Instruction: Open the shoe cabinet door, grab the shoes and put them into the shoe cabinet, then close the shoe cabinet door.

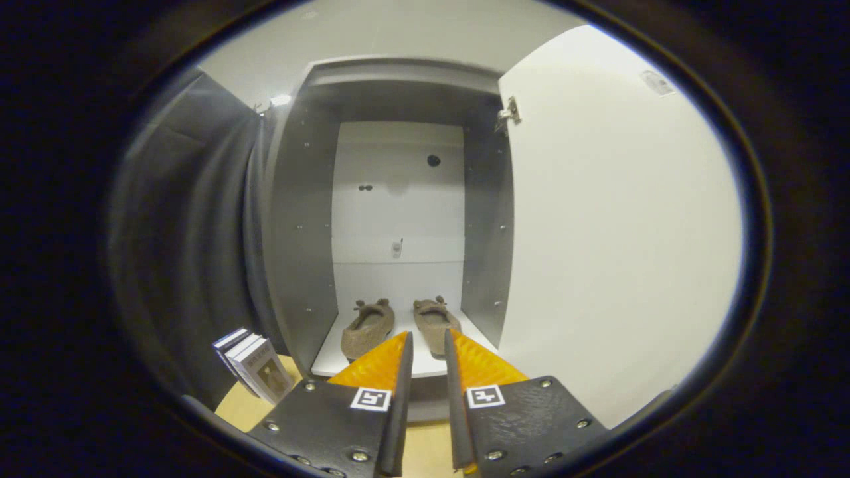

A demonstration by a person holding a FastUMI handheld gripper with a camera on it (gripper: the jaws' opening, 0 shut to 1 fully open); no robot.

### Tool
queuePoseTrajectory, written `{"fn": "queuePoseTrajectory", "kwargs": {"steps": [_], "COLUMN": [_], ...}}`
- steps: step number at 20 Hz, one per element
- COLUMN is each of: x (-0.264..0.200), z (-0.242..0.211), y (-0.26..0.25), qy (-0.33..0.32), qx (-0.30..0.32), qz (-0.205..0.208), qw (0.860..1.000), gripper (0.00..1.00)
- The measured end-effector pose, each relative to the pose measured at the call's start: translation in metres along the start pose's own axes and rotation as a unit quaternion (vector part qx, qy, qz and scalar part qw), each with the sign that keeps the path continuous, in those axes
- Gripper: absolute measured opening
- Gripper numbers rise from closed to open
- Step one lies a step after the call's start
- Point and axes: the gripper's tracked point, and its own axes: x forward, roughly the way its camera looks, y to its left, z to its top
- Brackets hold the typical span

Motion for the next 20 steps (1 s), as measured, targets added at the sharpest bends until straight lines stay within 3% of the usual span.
{"fn": "queuePoseTrajectory", "kwargs": {"steps": [12, 17, 20], "x": [-0.164, -0.197, -0.201], "z": [0.036, 0.033, 0.031], "y": [-0.121, -0.189, -0.223], "qy": [-0.05, -0.049, -0.049], "qx": [0.006, 0.012, 0.015], "qz": [0.021, -0.007, -0.031], "qw": [0.998, 0.999, 0.998], "gripper": [0.27, 0.27, 0.36]}}
